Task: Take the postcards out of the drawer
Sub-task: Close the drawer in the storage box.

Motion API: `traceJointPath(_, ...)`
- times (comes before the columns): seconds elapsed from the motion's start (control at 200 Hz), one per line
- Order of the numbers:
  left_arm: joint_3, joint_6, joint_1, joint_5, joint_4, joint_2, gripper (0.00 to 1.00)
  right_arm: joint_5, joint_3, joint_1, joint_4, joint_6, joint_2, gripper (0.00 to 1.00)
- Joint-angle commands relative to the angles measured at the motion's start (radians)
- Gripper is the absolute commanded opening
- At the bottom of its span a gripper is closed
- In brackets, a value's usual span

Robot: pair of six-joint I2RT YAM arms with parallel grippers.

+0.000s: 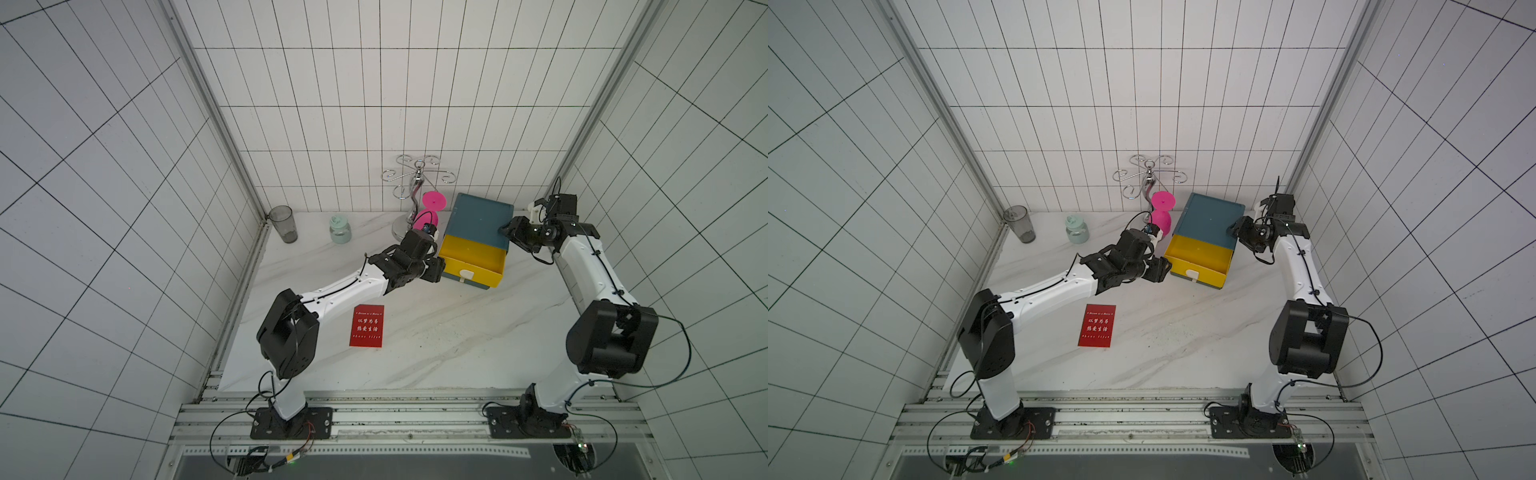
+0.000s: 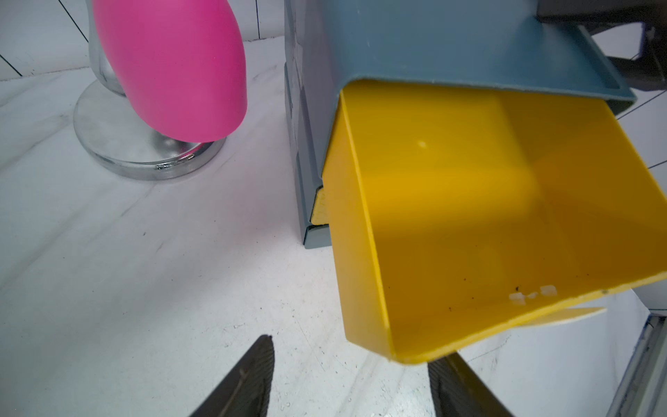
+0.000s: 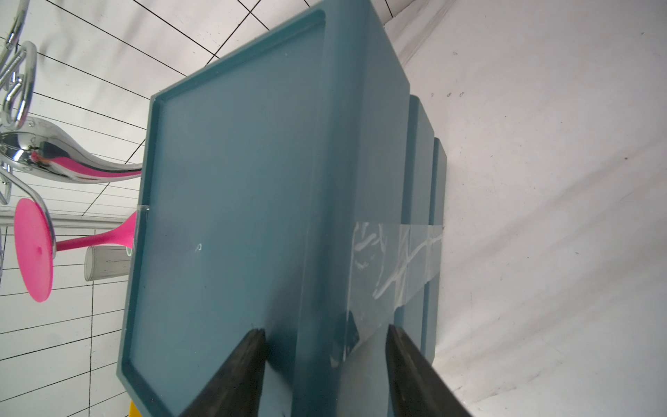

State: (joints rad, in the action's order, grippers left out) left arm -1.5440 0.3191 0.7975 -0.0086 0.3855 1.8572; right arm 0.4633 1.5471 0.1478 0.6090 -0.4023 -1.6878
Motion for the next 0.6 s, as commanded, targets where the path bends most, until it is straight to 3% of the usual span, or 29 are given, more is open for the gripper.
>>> traceJointPath(0.0, -0.077, 0.002, 0.0, -0.055, -0.034, 0.051, 0.67, -0.012, 0.004, -0.016, 0.063, 0.018, -0.039, 0.56)
traceJointPath(0.595, -0.258, -0.02, -0.001, -0.168, -0.08, 0.232, 0.72, 0.027, -0.01, -0.017, 0.061, 0.005, -0.041, 0.56)
